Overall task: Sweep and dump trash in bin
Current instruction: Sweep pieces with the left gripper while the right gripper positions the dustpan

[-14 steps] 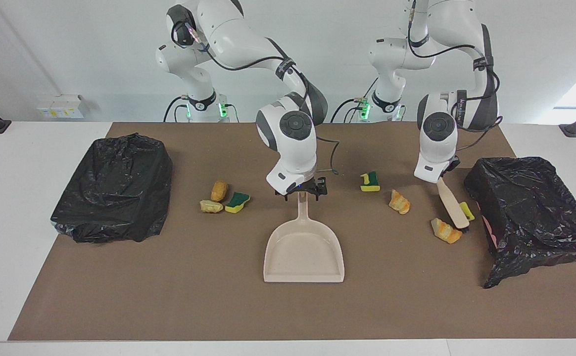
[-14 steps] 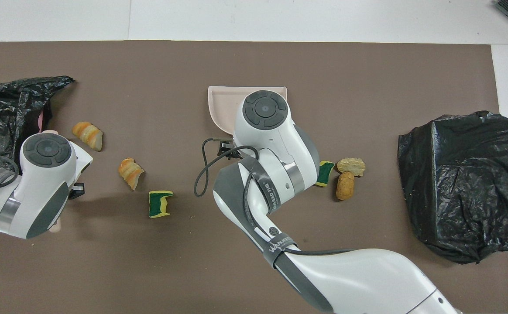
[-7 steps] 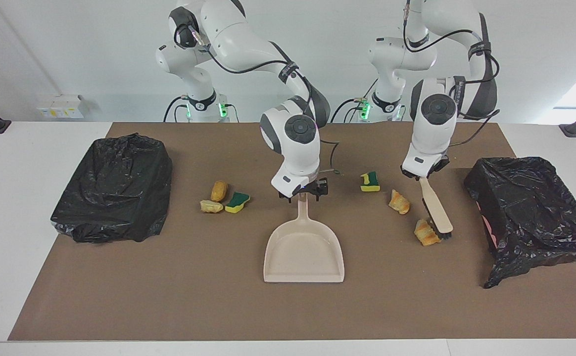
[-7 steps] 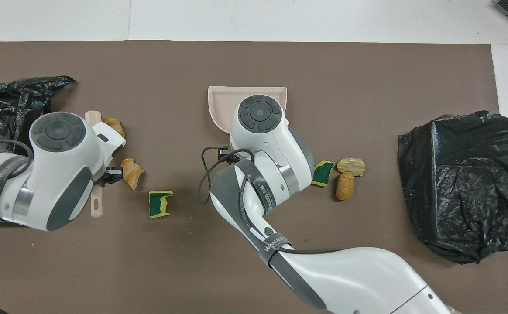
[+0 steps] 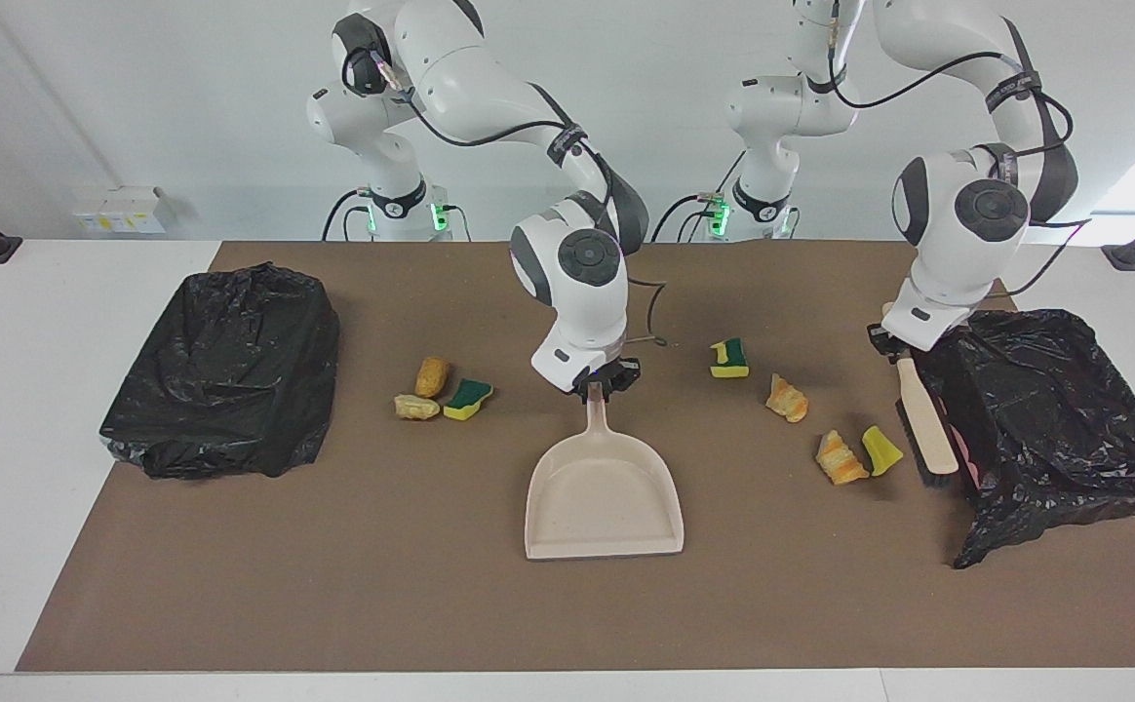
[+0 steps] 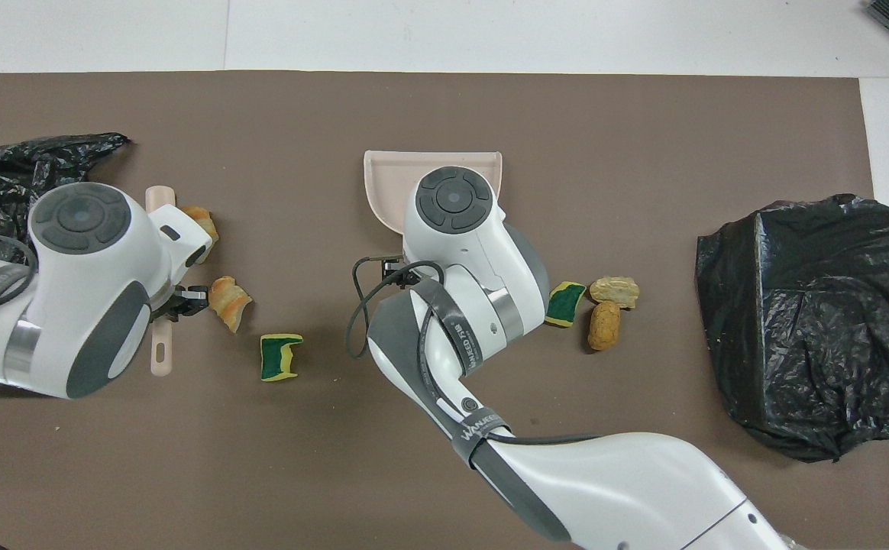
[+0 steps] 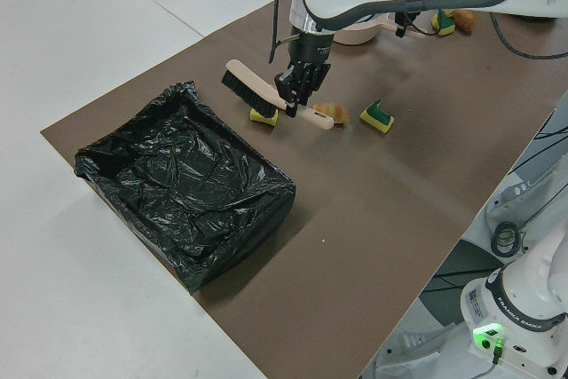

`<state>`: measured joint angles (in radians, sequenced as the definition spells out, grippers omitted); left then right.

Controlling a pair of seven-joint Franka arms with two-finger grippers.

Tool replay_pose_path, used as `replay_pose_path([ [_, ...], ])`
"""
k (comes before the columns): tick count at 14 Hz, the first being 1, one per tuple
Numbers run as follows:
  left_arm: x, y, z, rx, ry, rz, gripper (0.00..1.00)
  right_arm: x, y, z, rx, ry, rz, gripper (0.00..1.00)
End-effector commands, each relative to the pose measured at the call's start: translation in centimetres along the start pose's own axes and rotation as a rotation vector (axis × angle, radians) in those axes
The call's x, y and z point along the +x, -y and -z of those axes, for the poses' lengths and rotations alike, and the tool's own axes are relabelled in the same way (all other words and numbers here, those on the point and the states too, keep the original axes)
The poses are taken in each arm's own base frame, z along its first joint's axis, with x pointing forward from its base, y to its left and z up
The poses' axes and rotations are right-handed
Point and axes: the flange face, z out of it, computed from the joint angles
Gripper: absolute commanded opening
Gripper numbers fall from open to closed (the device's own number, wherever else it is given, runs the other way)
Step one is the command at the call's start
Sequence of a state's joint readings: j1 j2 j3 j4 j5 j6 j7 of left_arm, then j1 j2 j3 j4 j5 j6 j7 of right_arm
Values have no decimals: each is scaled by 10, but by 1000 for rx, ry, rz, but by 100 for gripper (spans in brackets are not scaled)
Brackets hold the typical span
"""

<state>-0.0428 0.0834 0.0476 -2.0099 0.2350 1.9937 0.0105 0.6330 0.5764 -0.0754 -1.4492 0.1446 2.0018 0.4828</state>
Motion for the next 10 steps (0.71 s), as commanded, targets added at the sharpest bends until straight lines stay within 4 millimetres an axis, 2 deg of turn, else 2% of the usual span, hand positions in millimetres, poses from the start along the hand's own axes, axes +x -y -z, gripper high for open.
replay_pose_path([
  [1,1,1,-27,-25,7,-72,0,9,-13,13,19,-31,134,0],
  [3,-9,14,-45,-34,5,-153,0,14,-30,30,36,-42,261,0],
  [4,-12,13,-48,-37,10,-201,0,13,-36,39,35,-51,267,0],
  [6,-20,10,-51,-44,23,-352,0,13,-62,65,25,-79,351,0],
  [9,-36,-6,-57,-88,29,-416,0,-17,-84,87,24,-53,536,0],
  [10,-35,-18,-56,-94,27,-429,0,-28,-89,95,24,-49,602,0],
])
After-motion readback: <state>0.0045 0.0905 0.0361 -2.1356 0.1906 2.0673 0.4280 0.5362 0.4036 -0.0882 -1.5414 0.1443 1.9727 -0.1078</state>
